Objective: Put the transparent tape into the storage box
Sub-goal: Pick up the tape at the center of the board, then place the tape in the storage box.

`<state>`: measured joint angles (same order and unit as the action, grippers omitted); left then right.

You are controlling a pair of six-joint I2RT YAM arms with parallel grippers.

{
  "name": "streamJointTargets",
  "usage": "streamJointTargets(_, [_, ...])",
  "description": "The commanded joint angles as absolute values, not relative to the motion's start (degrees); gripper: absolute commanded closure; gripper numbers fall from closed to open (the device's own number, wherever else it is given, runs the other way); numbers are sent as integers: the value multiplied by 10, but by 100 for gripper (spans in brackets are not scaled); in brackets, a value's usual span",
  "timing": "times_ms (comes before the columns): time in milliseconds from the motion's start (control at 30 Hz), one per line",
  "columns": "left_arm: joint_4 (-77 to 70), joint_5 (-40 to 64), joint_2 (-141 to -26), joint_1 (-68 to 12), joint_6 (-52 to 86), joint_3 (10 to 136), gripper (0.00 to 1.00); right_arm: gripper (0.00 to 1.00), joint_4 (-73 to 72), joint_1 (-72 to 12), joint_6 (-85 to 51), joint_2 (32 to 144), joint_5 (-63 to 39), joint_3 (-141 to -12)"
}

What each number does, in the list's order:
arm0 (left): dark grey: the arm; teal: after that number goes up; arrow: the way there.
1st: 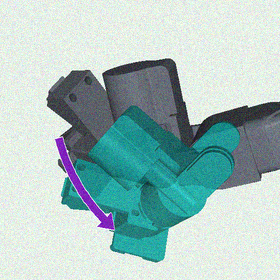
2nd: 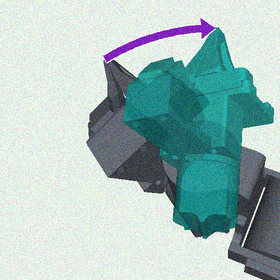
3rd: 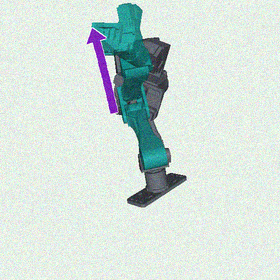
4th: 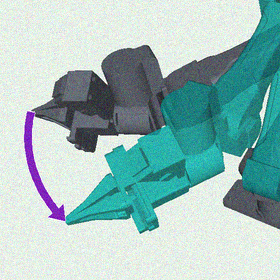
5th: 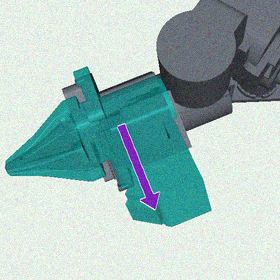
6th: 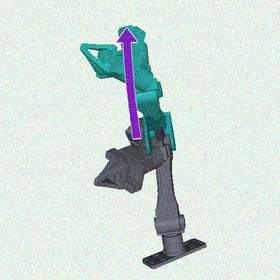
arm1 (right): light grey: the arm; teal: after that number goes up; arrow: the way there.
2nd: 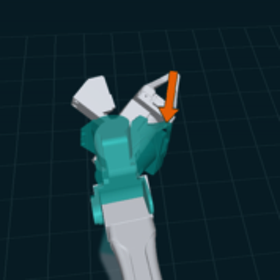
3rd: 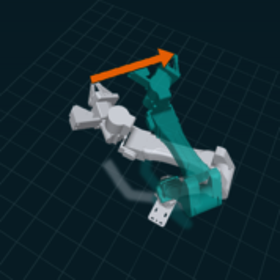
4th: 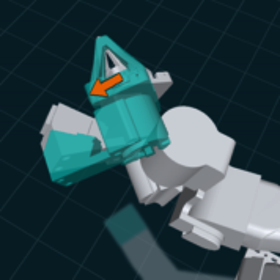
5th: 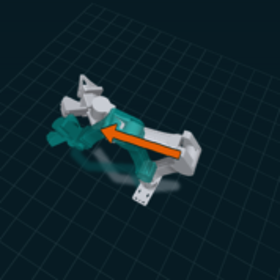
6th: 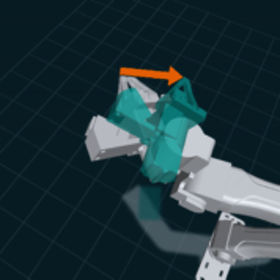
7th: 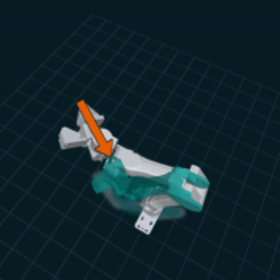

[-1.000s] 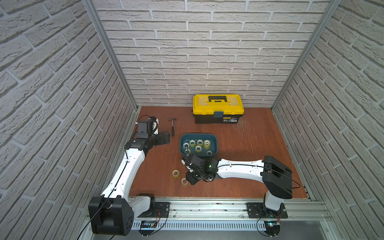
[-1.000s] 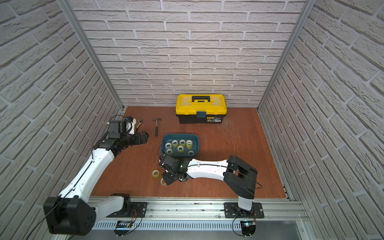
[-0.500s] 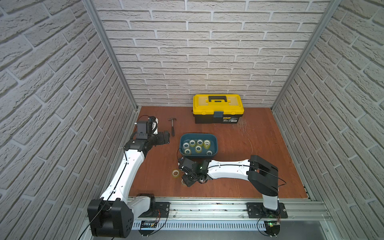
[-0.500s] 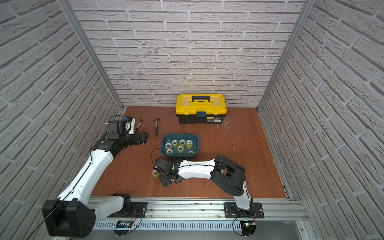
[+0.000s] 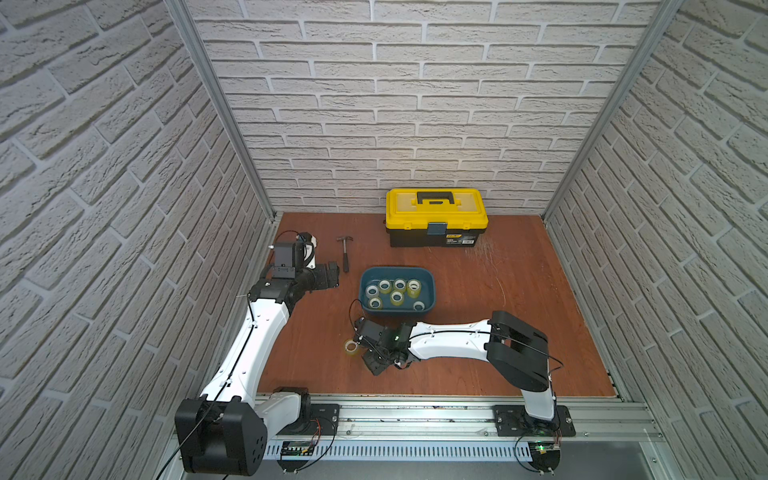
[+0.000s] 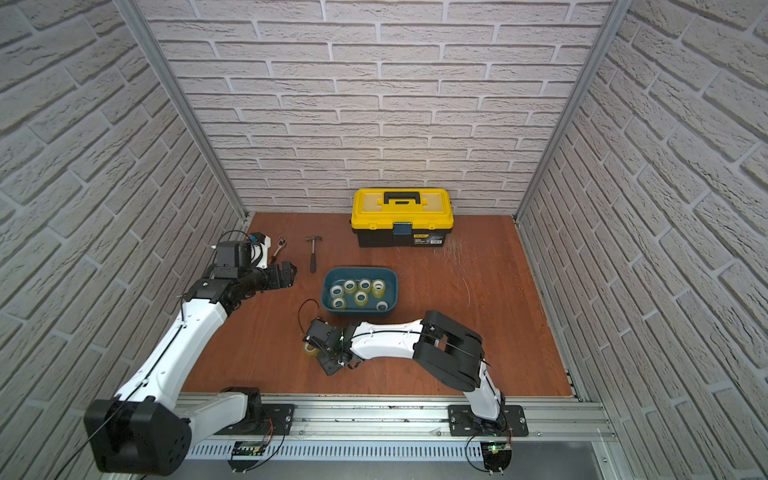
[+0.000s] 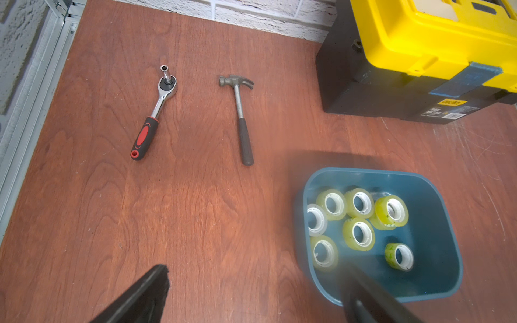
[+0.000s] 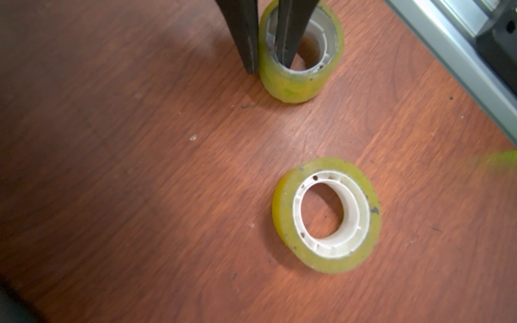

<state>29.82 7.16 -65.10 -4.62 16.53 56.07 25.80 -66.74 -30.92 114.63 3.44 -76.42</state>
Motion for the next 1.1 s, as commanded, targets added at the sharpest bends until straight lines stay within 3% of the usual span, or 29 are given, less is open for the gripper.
streamJointTargets(0, [299, 46, -635, -61, 164, 566, 2, 93, 274, -671, -299, 1102, 64, -759])
streamJointTargets(267, [364, -59, -578, -174, 178, 562, 2, 96, 320, -646, -267, 1021, 76, -792])
streamJointTargets(533, [385, -72, -521, -188, 200, 522, 2, 96, 362, -568, -243, 993, 77, -831])
streamJointTargets(1067, [374, -94, -493, -184, 187, 502, 2, 96, 376, -447, -250, 1187, 42, -988])
